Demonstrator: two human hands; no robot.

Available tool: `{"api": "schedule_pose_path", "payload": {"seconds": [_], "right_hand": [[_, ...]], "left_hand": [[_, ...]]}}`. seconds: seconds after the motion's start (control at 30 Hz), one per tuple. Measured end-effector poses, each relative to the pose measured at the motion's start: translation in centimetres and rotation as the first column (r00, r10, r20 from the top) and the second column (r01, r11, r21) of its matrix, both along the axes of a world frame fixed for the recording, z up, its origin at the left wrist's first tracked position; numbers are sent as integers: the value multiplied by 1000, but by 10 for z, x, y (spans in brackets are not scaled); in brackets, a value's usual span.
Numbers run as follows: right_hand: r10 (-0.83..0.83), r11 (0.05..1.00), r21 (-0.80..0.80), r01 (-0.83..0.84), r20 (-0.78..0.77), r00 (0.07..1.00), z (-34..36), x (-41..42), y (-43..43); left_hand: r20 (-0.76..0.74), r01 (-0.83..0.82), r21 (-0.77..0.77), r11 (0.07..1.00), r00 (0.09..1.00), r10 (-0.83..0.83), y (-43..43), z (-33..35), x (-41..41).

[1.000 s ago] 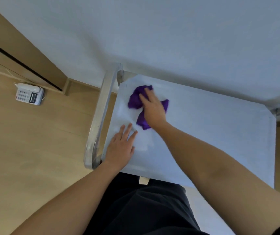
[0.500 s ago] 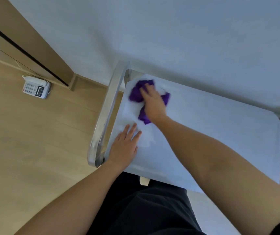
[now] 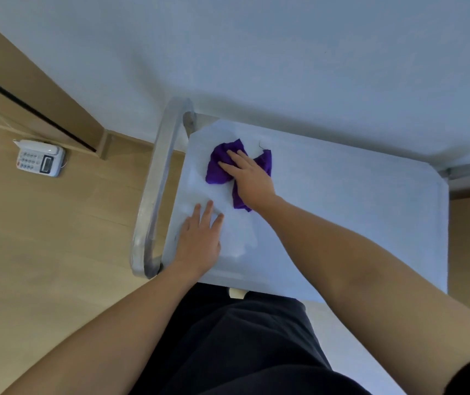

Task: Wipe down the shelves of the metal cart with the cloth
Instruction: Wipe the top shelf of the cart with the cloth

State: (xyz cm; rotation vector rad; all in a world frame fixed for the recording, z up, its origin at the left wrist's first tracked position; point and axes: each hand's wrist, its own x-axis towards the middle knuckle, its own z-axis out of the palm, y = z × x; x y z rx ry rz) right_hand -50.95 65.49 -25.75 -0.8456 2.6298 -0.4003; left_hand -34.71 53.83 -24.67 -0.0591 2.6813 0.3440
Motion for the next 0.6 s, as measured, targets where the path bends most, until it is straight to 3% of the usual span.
{"api": "schedule_pose_path", "payload": {"seconds": [0.13,0.37,0.6], "right_hand": [[-228,974,4,228,-9,974,1,2,75],[-565,824,57,564,9,825,5,52,193],[-756,651,128,748,27,654,9,104,303]], "left_hand": [[-40,108,45,993,994,-106,29,4,-12],[-79,368,121,922,929,-361,108,9,-32],[-36,559,102,823,828,-559,191,12,-36]]}}
